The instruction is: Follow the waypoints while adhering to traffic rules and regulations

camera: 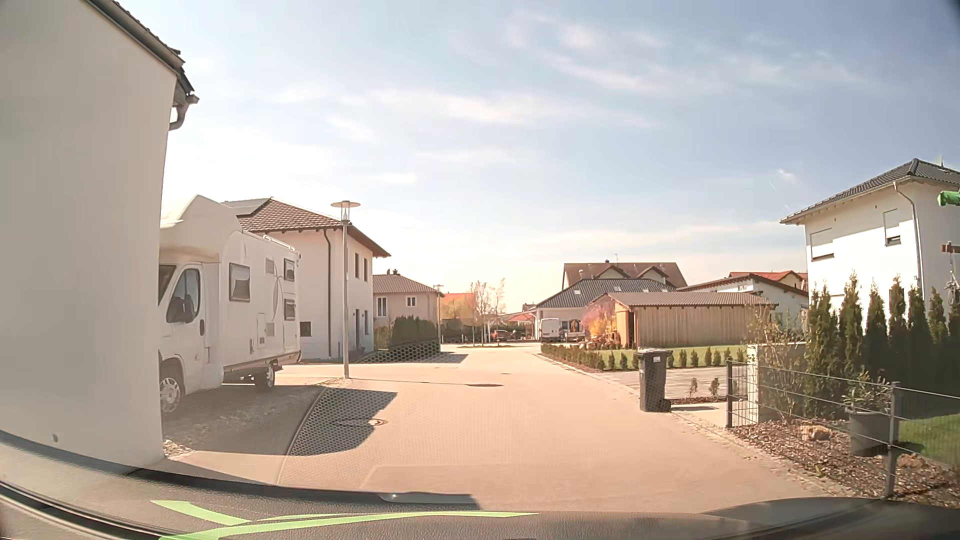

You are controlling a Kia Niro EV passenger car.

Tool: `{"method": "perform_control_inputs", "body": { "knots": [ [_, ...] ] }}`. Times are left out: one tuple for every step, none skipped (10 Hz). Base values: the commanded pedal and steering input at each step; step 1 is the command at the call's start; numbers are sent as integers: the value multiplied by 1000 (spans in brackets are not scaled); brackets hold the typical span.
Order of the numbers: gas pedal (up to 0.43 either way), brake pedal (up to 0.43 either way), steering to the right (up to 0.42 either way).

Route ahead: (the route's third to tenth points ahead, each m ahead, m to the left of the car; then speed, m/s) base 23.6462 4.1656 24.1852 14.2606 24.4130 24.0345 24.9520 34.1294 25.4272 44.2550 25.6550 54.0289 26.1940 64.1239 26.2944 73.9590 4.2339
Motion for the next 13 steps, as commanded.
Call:
{"method": "perform_control_inputs", "body": {
  "knots": [
    [0,0,23],
    [0,0,23],
    [0,0,23],
    [0,0,18],
    [0,0,16],
    [0,0,16],
    [0,0,15],
    [0,0,15],
    [0,0,15],
    [0,0,15],
    [0,0,14],
    [0,0,13],
    [0,0,12]
  ]
}}
